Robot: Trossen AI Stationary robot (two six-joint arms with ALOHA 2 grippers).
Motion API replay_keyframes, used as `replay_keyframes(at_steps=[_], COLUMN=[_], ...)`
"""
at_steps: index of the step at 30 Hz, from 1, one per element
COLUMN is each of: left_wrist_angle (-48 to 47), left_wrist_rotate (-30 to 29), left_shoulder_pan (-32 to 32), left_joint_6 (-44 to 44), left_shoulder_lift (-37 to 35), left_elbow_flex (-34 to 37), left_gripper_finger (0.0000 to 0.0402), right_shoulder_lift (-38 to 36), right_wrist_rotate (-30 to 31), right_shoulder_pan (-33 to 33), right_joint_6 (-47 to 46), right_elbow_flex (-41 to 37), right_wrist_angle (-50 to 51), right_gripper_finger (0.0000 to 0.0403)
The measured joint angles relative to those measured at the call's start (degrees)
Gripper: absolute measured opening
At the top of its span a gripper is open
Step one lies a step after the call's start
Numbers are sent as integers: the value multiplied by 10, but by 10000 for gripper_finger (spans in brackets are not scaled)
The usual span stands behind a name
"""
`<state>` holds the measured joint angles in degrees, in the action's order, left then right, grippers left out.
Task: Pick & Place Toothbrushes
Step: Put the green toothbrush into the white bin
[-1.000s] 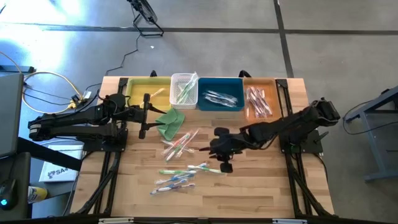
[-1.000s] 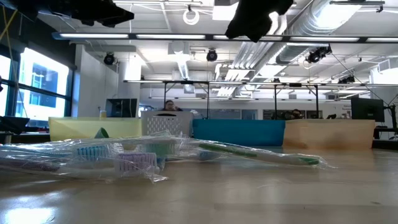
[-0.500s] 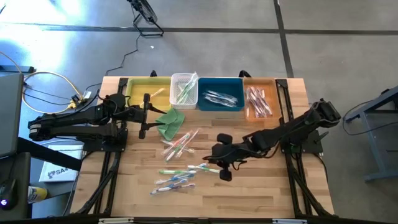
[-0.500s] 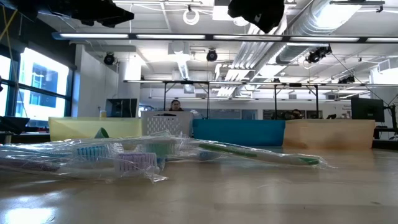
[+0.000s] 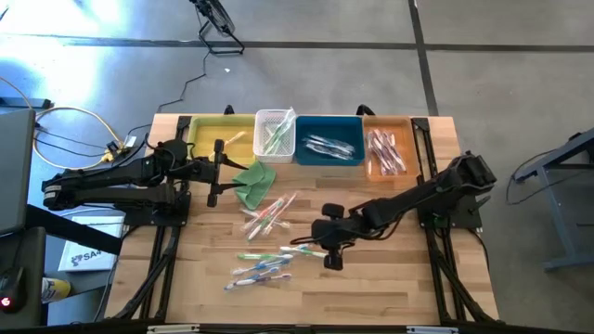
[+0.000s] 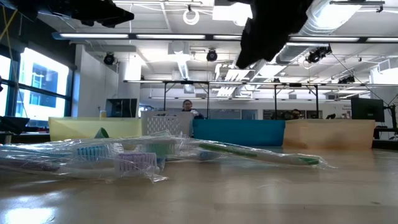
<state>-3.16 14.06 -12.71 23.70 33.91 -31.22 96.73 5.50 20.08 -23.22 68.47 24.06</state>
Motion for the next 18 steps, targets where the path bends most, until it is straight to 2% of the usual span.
replay_keyframes(at_steps=[5,14,18], left_wrist_angle=[0,0,0], left_wrist_rotate=[0,0,0], left_shoulder_pan=[0,0,0], left_joint_6=[0,0,0], left_shoulder_lift=[0,0,0], left_elbow_flex=[0,0,0], left_gripper_finger=[195,195,195], right_shoulder_lift=[36,80,106], right_wrist_rotate=[-14,-51,-56], right_shoulder_pan=[3,3,5], right_joint_6=[37,10,5], right_elbow_flex=[0,0,0], right_wrist_angle=[-8,-9,-11], right_gripper_finger=[22,115,137])
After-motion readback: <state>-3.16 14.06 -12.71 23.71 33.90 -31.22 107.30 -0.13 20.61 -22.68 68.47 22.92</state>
